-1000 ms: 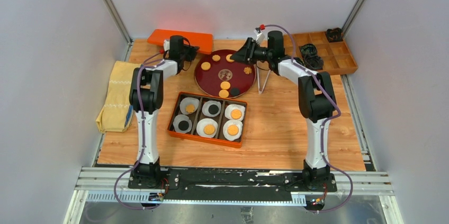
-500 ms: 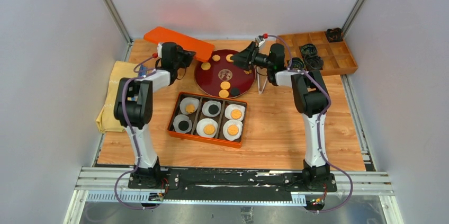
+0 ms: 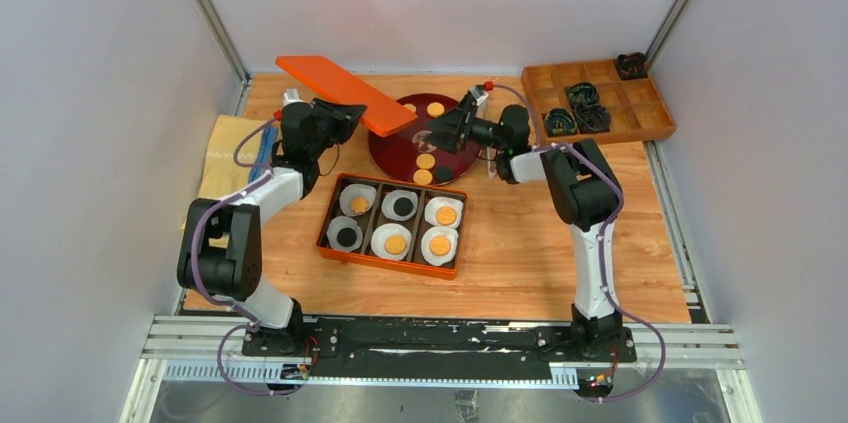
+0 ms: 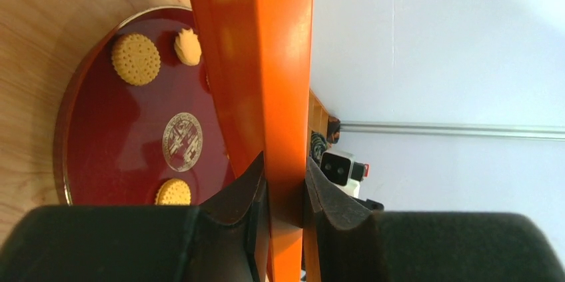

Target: Pack the cookies

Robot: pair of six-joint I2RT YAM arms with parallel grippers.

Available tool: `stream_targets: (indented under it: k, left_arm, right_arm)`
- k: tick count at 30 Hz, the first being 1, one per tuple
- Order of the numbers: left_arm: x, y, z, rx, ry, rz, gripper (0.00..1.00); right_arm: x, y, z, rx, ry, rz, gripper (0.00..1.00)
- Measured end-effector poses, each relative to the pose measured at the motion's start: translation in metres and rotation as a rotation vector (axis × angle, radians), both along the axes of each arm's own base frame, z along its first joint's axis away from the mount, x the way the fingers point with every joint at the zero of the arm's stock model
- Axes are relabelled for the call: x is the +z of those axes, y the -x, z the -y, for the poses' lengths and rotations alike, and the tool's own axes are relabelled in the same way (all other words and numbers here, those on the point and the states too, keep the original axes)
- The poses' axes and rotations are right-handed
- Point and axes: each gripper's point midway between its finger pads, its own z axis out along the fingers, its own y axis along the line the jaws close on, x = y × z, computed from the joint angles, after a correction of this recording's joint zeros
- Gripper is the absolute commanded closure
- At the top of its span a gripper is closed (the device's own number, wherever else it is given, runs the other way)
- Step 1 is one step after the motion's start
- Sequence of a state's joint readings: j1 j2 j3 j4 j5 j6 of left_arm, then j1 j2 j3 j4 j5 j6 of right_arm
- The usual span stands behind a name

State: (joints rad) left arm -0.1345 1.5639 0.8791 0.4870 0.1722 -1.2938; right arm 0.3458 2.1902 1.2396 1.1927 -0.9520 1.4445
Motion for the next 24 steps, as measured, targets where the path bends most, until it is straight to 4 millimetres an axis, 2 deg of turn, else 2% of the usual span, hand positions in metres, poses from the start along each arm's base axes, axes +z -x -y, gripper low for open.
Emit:
stream_targets:
  k: [4,10,17,22,24]
  left_arm:
    - [-0.001,0.013,0.000,-0.008,0.008,0.023,1.00]
    - [0.002,0.033,0.005,-0.025,0.072,0.115,1.00]
    - [0.026,0.059,0.027,-0.106,0.186,0.239,1.00]
    - [0.038,0.097,0.040,-0.176,0.232,0.290,1.00]
    - [0.037,0.113,0.042,-0.194,0.241,0.302,1.00]
  right_arm:
    - [0.012,0.032,-0.026,0.055,-0.078,-0.021,0.23]
    - [0.012,0.064,-0.048,0.096,-0.112,-0.080,0.22]
    - [0.019,0.061,-0.052,0.062,-0.143,-0.085,0.22]
    - [0.023,0.056,-0.052,0.032,-0.157,-0.083,0.28]
    - [0.025,0.054,-0.052,0.025,-0.161,-0.079,0.34]
